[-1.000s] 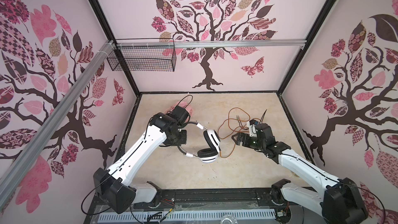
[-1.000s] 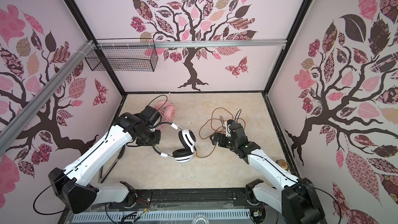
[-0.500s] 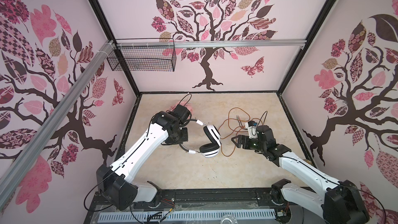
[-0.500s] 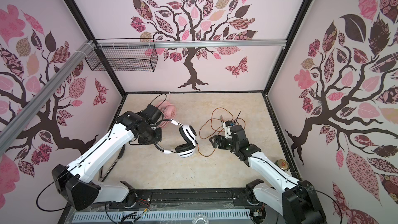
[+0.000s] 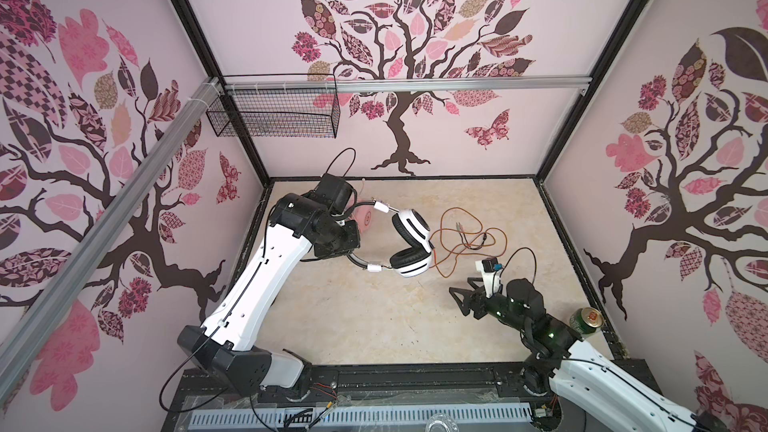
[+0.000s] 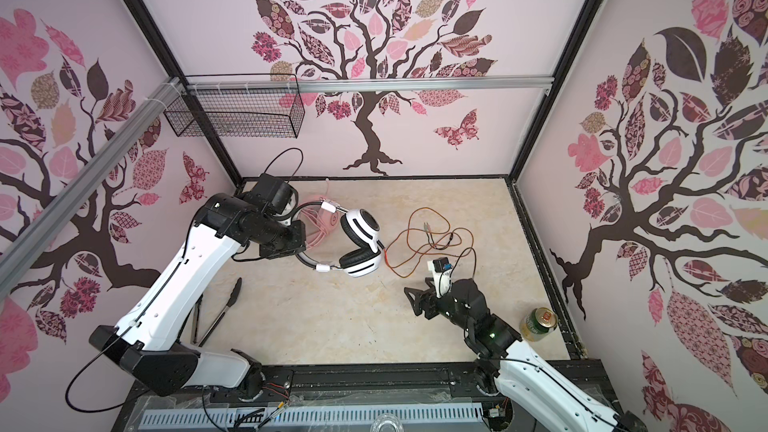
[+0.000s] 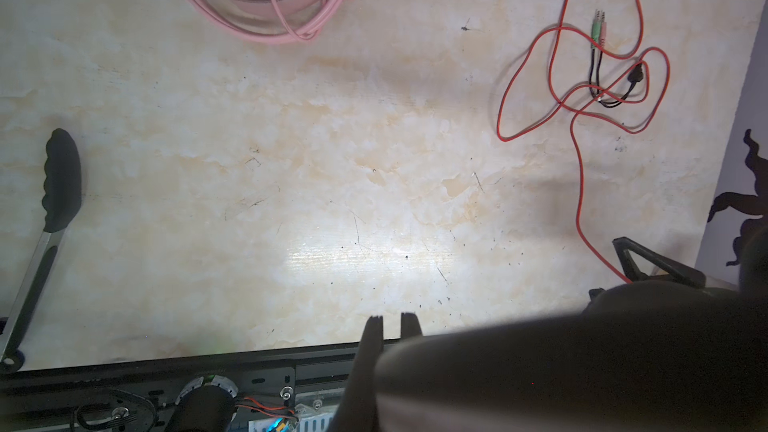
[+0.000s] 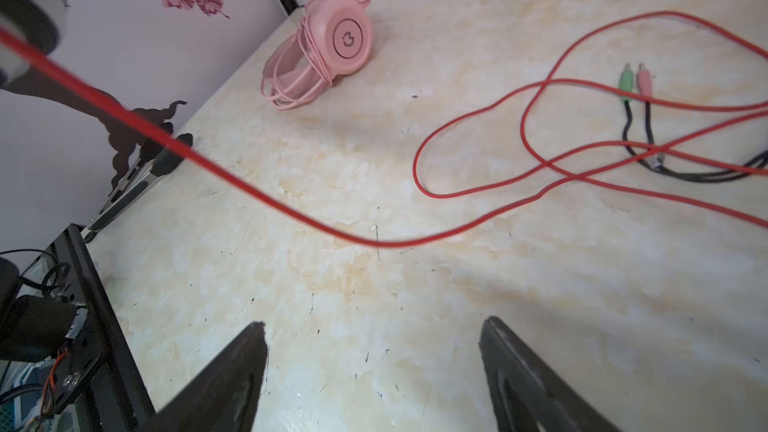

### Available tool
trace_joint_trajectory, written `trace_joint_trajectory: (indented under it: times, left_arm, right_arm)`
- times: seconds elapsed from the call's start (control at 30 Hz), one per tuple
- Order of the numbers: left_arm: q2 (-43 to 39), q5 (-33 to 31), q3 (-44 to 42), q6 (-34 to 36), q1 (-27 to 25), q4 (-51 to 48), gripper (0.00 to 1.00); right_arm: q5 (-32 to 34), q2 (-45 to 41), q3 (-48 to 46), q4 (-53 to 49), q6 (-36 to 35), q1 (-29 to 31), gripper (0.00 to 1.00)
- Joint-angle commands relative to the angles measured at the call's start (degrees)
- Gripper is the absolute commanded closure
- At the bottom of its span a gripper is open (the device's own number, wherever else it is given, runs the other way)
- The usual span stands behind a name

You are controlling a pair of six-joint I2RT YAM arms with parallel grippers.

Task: Wrap the headphones

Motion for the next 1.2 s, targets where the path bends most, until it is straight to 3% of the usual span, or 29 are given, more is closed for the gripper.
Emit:
trace_joint_trajectory:
  times: [0.0, 0.1, 0.23, 0.47, 0.77, 0.9, 1.17]
  left_arm:
    - [0.13, 1.32, 6.42, -2.32, 0.06, -3.29, 1.00]
    - [2.80, -1.00, 11.63, -1.43, 0.11, -9.28, 1.00]
    - [5.19, -1.34, 16.65, 2.21, 0.20, -13.79, 1.00]
    - [3.27, 4.00, 16.72, 4.92, 0.36, -12.62, 1.00]
    - [0.27, 5.98, 14.29, 7.13, 0.71, -11.91, 1.00]
    - [-0.47, 5.95, 13.64, 7.34, 0.69, -11.90, 1.00]
    - [-1.85, 8.96, 14.35, 7.81, 0.78, -12.07, 1.00]
  right_arm:
    - [-3.00, -6.90, -6.21, 13.15, -9.82, 0.10, 0.22]
    - [-3.99, -10.78, -9.28, 16.08, -16.83, 0.17, 0.25]
    - [-2.47, -6.08, -8.40, 19.44, -17.39, 0.13, 0.25]
    - [-2.01, 10.60, -1.05, 20.74, -19.50, 0.12, 0.23]
    - [3.15, 16.39, 0.39, 24.22, -28.60, -0.07, 0.18]
    - [6.29, 17.35, -2.82, 32.49, -31.89, -0.87, 0.15]
    - [5.64, 23.97, -1.69, 38.94, -34.41, -4.28, 0.13]
